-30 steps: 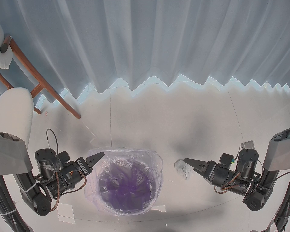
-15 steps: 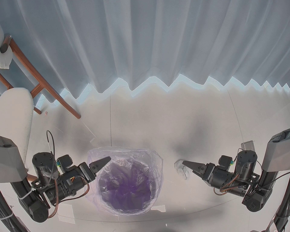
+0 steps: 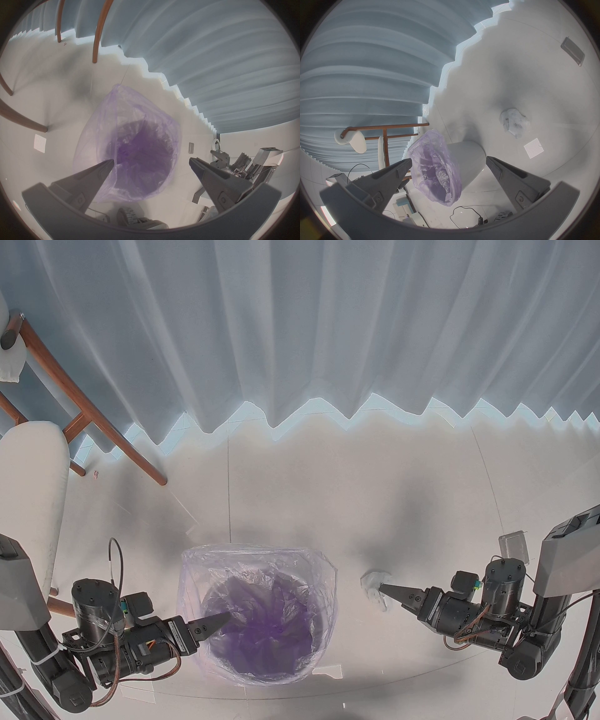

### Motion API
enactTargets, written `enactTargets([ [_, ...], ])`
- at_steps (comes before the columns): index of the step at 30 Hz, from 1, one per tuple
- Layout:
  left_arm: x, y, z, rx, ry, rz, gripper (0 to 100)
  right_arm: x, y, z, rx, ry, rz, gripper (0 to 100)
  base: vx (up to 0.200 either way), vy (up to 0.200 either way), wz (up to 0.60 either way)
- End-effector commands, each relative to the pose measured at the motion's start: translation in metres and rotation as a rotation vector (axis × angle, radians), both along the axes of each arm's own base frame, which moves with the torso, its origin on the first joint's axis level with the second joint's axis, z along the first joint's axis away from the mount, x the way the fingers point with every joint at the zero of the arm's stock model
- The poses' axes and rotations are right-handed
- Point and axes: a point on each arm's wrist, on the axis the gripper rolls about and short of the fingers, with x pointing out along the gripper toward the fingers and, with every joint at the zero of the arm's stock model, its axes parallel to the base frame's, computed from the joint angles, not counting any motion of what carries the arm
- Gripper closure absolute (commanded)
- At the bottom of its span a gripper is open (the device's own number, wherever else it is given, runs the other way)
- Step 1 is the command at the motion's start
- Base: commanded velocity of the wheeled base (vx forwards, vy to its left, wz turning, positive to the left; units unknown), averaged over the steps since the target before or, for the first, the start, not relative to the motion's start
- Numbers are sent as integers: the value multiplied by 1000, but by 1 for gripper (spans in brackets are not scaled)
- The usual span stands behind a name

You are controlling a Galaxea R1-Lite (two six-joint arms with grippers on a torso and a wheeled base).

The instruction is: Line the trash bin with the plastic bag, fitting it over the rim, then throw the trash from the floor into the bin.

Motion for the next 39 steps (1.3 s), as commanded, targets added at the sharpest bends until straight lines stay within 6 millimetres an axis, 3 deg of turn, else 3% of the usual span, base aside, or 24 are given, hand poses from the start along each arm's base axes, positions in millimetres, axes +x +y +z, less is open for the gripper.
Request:
enactTargets([
  [1, -1, 2, -5, 25, 39, 5, 0, 2, 0, 0, 7, -15, -5, 0, 0, 0, 0],
  [13, 23, -3, -10, 252, 115, 59, 0, 3, 0, 0, 6, -16, -5, 0, 0, 0, 0],
  [25, 34, -4, -15, 284, 133, 81, 0, 3, 1, -1, 5, -14, -3, 0, 0, 0, 0],
  [26, 35, -4, -15, 284, 133, 84, 100, 3, 1, -1, 5, -13, -3, 0, 0, 0, 0],
  [35, 37, -1, -25, 316, 167, 127, 100, 3, 1, -2, 4, -12, -3, 0, 0, 0, 0],
  [39, 28, 5, -23, 323, 176, 130, 100, 3, 1, -2, 2, -9, -3, 0, 0, 0, 0],
])
